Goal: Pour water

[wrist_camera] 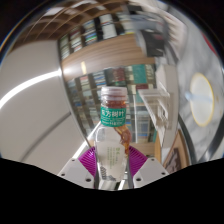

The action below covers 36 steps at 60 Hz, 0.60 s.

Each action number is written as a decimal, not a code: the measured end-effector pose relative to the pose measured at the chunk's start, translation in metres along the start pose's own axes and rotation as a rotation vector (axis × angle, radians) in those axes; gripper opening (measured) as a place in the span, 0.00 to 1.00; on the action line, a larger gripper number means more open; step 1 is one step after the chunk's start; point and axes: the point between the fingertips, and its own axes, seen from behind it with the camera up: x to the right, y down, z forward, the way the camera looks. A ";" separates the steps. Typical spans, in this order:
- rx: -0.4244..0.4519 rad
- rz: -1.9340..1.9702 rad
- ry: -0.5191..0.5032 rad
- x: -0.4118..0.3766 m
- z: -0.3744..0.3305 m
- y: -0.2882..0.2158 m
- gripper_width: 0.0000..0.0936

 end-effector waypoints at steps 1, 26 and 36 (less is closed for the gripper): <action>-0.008 -0.073 0.003 -0.010 0.000 -0.001 0.41; 0.090 -1.539 0.464 -0.036 -0.082 -0.185 0.41; -0.034 -1.604 0.687 0.058 -0.139 -0.231 0.41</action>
